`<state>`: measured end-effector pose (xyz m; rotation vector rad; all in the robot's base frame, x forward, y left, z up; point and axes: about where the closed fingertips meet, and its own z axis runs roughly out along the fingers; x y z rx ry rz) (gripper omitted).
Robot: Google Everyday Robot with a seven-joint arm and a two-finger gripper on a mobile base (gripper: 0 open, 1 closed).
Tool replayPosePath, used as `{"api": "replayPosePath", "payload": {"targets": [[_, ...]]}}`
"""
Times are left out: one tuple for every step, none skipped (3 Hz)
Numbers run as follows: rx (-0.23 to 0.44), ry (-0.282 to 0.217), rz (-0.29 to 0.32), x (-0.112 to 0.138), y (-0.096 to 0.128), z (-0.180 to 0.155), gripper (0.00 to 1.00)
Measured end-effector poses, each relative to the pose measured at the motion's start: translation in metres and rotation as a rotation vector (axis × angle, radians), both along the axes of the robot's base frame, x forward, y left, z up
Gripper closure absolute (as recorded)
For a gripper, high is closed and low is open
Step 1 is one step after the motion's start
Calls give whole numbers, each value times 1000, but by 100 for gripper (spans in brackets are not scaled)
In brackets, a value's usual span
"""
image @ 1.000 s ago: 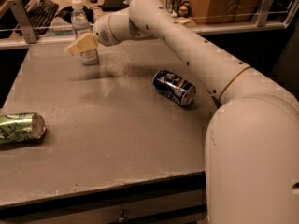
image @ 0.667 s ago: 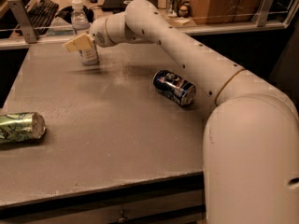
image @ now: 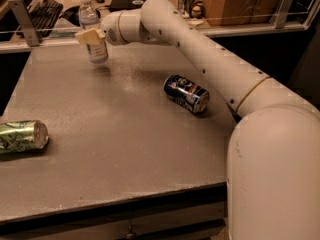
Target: Pick blue plastic bottle
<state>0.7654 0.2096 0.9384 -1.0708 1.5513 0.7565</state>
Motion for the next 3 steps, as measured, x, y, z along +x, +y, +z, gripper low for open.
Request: {"api": "replayPosePath", "payload": {"targets": [[42,-47,50,-16,-23,34,96],[60,-110,139,-49,-45,71,100],[53,-108,154,-52,-42,67,100]]}}
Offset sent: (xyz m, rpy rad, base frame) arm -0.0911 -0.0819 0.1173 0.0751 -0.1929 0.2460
